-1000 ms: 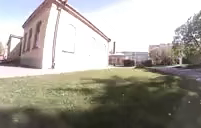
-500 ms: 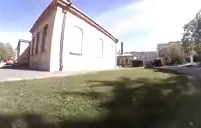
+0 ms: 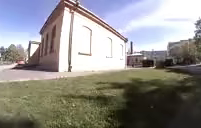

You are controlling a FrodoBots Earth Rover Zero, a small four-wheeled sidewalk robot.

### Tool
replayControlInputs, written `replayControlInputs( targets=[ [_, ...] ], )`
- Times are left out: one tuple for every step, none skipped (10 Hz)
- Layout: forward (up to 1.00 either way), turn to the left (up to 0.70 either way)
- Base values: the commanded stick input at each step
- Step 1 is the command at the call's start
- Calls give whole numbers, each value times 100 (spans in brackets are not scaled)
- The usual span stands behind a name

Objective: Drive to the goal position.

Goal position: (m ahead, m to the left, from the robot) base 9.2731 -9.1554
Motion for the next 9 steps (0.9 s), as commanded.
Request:
replayControlInputs(
  targets=[
    [60,39],
    [60,14],
    [60,0],
    [60,0],
    [60,0],
    [60,0],
    [60,0],
    [60,19],
    [60,24]
  ],
)
